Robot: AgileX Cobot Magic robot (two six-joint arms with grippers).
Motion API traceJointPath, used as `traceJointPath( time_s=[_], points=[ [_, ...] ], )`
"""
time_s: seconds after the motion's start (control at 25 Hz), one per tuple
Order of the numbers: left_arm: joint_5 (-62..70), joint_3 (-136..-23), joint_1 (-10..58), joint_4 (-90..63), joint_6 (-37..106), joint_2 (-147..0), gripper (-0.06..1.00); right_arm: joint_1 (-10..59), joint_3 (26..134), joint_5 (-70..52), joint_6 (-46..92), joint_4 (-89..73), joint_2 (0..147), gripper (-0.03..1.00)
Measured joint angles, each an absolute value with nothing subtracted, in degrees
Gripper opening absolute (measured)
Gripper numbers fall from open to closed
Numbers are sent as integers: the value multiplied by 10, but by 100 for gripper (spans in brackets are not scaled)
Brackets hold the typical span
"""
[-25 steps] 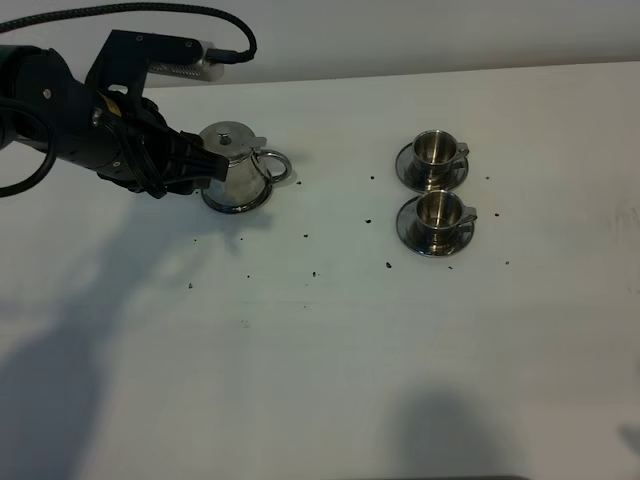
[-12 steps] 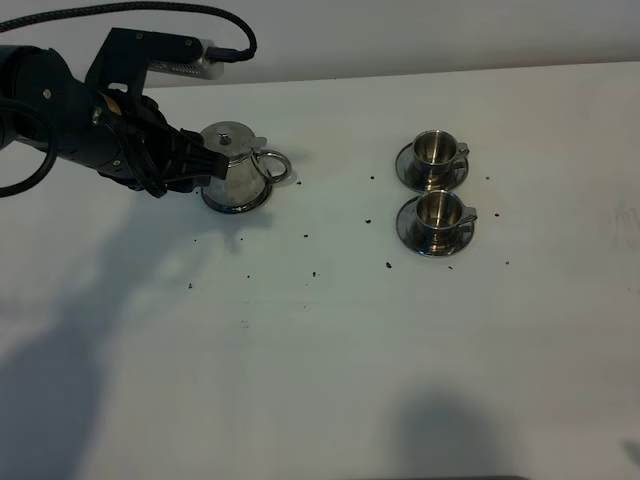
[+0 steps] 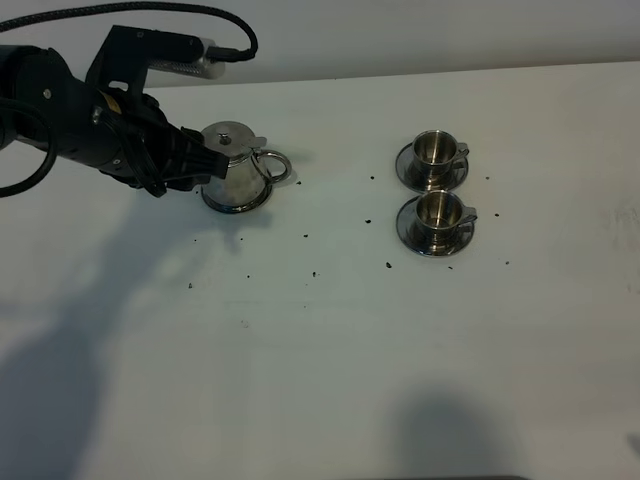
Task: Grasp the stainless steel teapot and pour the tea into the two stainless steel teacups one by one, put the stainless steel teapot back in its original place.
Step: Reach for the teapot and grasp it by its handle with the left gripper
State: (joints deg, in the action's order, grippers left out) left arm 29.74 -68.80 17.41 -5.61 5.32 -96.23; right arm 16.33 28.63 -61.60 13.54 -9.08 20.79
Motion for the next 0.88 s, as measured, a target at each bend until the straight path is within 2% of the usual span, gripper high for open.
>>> traceJointPath(
  time_s=[0.24, 0.4, 0.88],
  points=[
    [285, -688, 174, -56, 54, -962, 53, 53, 286, -616, 135, -100, 111, 42],
    [277, -688, 174, -56, 54, -962, 53, 11, 286, -616, 135, -101, 43, 42],
    [265, -693, 174, -80, 70, -963, 53, 0, 286, -618, 135, -104, -4, 42]
  ],
)
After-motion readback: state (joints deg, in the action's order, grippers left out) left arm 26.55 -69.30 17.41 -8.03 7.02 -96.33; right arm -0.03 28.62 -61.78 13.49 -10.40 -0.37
